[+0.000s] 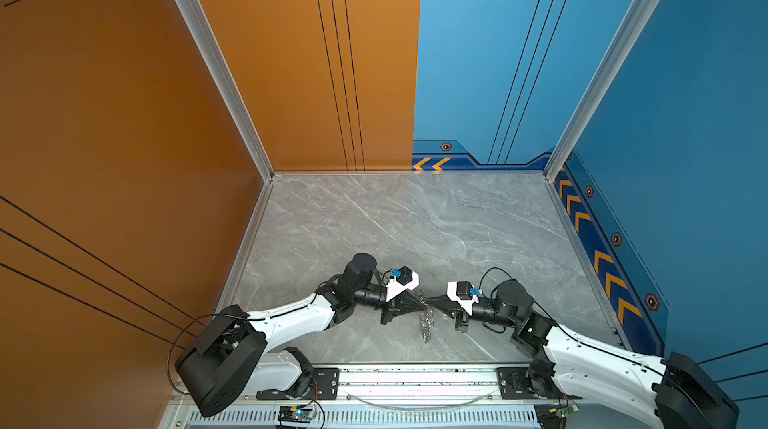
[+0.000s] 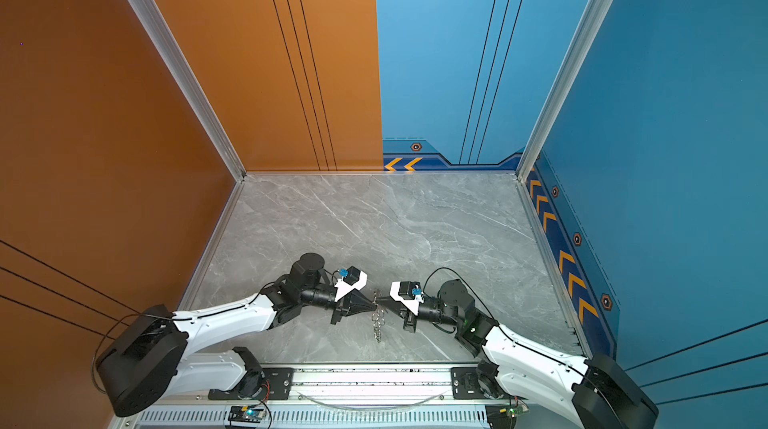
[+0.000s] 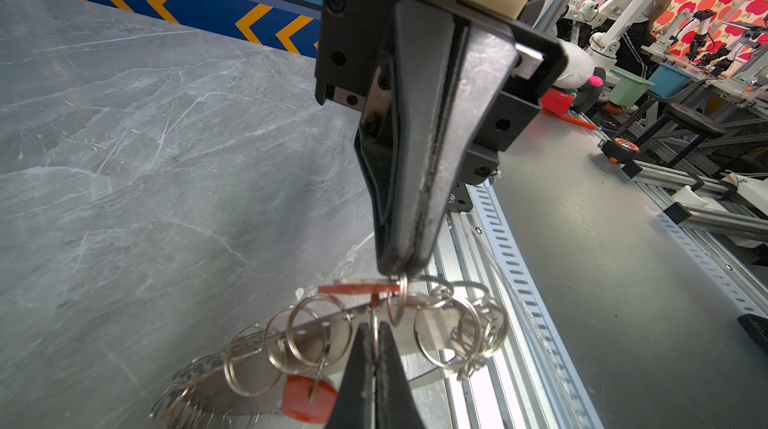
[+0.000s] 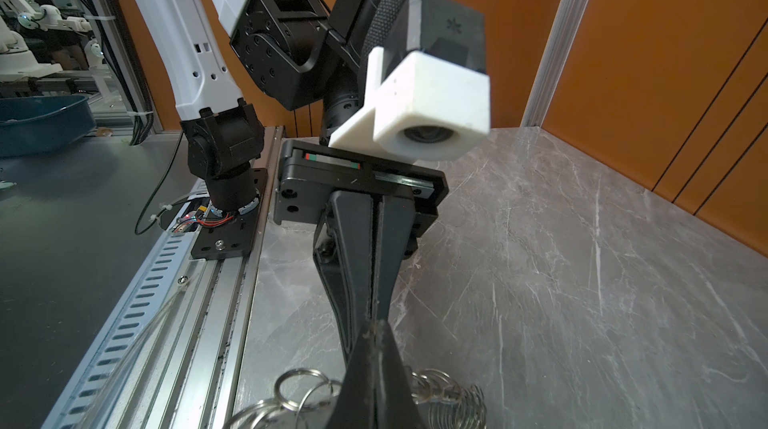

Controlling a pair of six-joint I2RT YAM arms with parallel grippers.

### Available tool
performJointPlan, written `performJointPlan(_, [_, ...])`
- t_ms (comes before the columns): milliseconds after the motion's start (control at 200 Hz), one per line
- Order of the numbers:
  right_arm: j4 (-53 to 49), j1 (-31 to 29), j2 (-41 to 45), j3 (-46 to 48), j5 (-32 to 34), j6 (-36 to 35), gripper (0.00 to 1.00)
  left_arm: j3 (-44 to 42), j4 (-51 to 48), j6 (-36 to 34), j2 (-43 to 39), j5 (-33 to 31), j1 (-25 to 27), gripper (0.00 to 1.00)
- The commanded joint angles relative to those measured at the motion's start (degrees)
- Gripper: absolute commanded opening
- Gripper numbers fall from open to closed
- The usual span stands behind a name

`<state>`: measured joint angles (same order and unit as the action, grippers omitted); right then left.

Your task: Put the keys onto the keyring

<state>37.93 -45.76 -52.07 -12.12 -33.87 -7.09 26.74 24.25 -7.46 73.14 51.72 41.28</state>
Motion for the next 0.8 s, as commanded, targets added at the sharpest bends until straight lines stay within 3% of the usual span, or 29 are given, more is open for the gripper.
performJointPlan(0, [-1.55,-0.22,0.55,0.51,1.70,-1.17,0.00,1.27,0.01,0.52,0.47,1.71,-0.01,0.00])
performJointPlan(796, [1.54,0.38,1.62,1.05,0.71,0.95,0.00,1.45,0.01,0.52,1.12,1.63,0.09,0.00])
